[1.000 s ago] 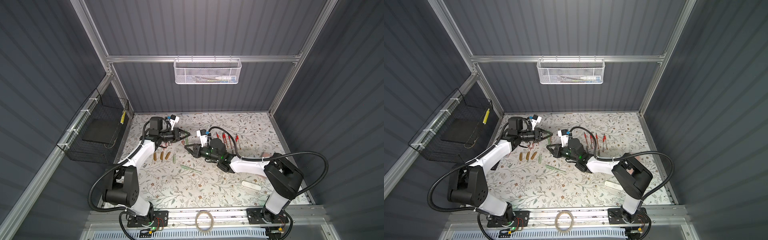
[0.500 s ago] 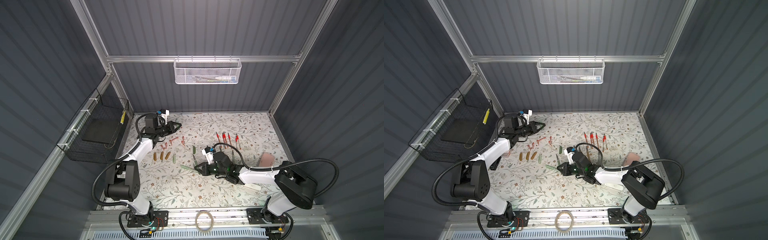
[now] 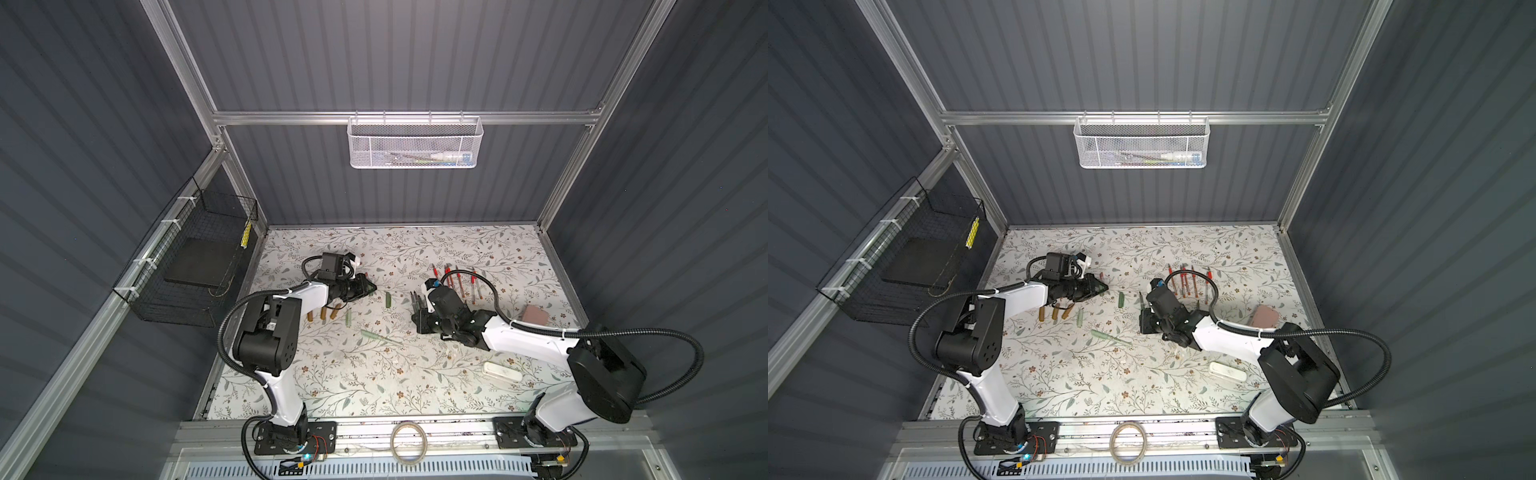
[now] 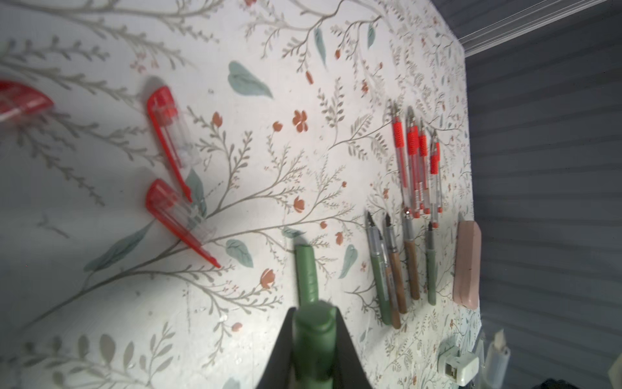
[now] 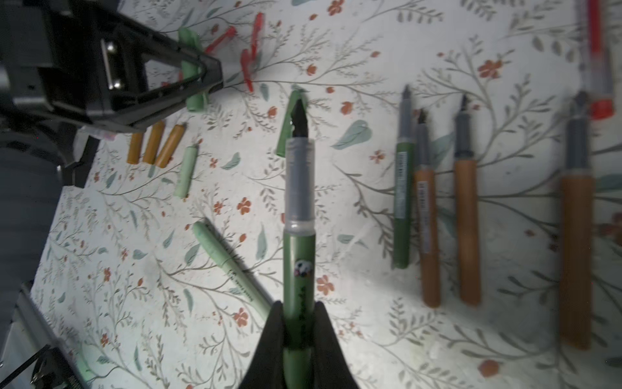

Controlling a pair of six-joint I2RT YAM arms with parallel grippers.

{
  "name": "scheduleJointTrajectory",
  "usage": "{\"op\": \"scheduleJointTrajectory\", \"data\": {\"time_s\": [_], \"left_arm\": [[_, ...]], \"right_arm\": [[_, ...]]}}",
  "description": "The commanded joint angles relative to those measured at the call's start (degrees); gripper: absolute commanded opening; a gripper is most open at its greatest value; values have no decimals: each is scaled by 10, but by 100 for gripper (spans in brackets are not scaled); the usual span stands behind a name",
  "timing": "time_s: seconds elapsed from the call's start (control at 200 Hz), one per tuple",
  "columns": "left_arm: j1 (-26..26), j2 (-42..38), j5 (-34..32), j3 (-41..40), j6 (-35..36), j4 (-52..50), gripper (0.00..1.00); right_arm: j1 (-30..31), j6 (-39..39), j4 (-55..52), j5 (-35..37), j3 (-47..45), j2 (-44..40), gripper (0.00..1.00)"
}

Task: Remove pen caps from pens
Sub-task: Place the pen cap at the center of the table.

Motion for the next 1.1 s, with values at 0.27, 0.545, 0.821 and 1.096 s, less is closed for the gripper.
{"op": "scheduleJointTrajectory", "data": {"time_s": [0.27, 0.545, 0.821, 1.096], "left_arm": [[-24, 54, -18, 50, 17, -45, 14], [-26, 51, -27, 43, 14, -43, 39], [-26, 3, -32, 19, 13, -28, 40], [-26, -122, -76, -34, 66, -5, 55]], "right_arm": [[-18, -25, -58, 21, 73, 86, 0], [-28, -29, -72, 3, 112, 130, 0], [-33, -32, -89, -4, 141, 148, 0], [-33, -38, -115, -12, 185, 187, 2]]}}
